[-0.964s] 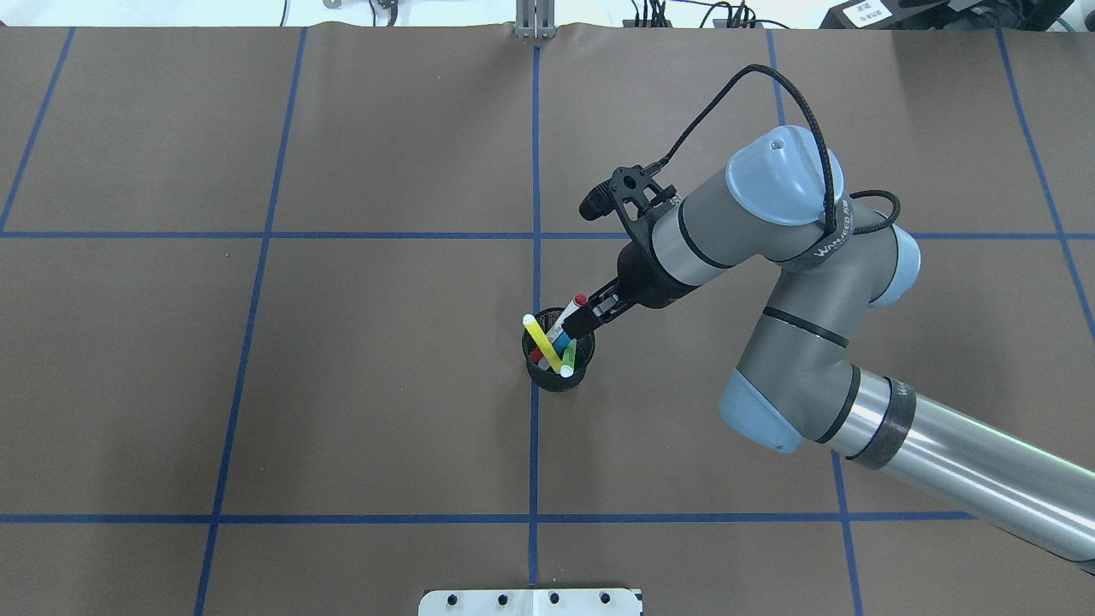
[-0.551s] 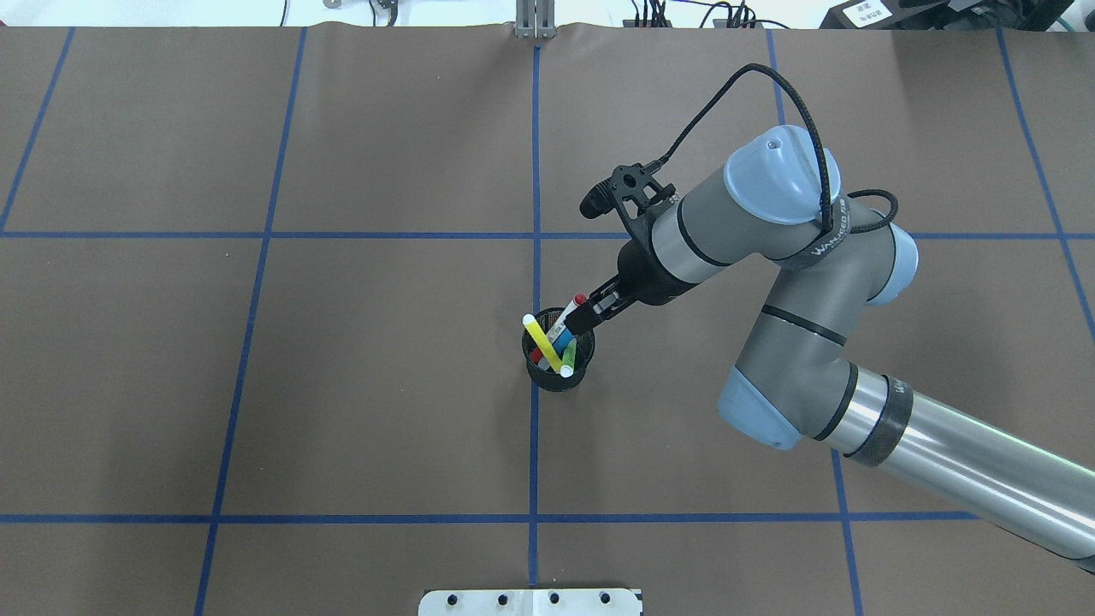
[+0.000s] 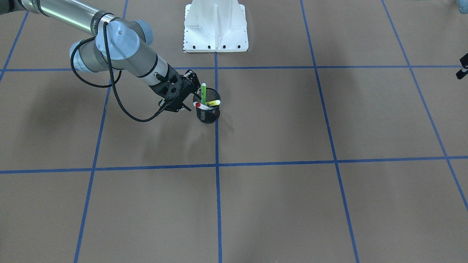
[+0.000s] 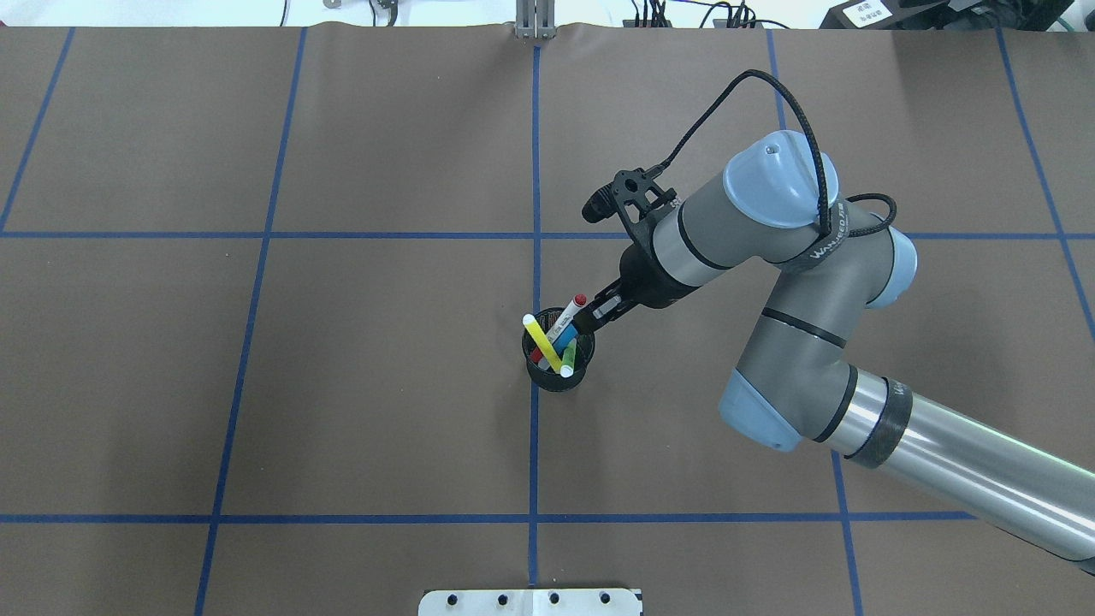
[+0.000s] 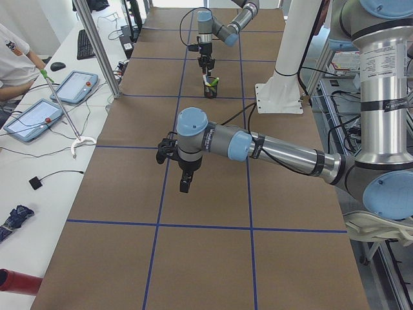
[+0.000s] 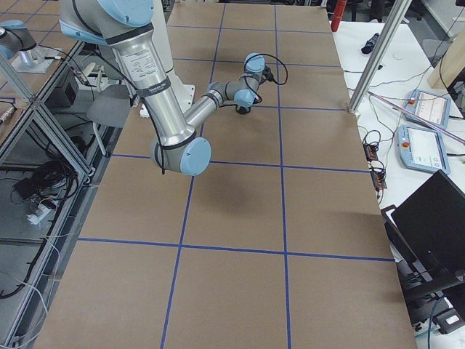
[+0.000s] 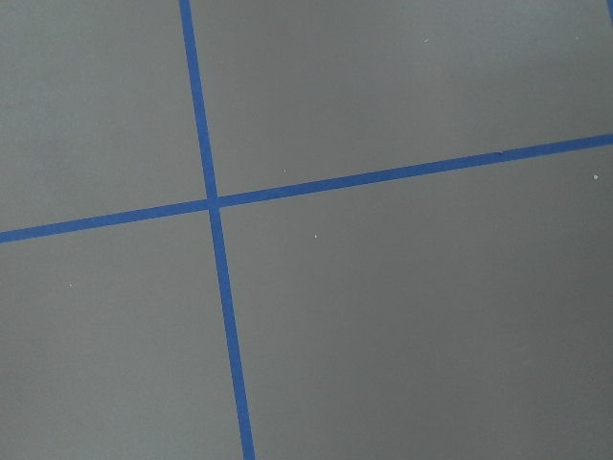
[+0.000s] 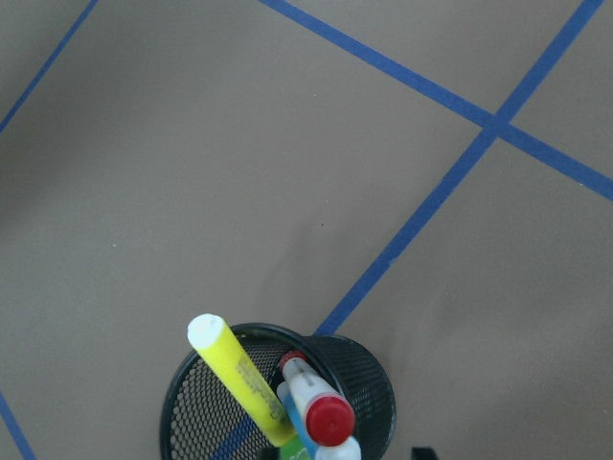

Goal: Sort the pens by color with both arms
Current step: 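Lower the right gripper over the cup and close on the blue marker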

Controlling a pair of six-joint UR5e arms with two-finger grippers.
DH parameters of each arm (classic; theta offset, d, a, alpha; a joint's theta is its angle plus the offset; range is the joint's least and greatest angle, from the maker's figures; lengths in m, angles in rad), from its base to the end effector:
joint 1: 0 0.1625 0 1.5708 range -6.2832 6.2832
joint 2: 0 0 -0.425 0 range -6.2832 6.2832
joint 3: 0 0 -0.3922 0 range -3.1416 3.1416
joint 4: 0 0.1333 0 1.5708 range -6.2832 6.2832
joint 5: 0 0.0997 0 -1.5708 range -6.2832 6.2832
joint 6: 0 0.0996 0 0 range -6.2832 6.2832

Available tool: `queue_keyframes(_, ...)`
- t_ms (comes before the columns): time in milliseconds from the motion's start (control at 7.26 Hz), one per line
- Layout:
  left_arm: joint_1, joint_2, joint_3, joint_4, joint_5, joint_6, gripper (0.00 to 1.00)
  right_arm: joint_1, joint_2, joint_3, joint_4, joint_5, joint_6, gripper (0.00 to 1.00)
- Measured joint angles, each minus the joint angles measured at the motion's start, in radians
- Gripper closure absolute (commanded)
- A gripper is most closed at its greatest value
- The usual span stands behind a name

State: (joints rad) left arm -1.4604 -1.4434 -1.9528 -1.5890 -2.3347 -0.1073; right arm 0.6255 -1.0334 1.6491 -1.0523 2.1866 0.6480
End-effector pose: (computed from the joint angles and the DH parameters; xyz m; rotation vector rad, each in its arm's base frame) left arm -0.0154 -0.4454 0.5277 0.1754 0.7828 0.1071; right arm -0.4855 -0.4441 0.2451 0.3797 -1.1812 -0.6072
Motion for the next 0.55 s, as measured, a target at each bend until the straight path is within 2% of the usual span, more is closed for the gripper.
queue_keyframes(138,0.0,0.0,0.0,0.0,0.0,0.0,0.0,-0.001,-0.001,0.0,0.0,0.001,0.0,0.82)
queue_keyframes(551,0.0,0.0,0.001,0.0,0.001,0.0,0.0,-0.002,0.001,0.0,0.0,0.003,0.0,0.97)
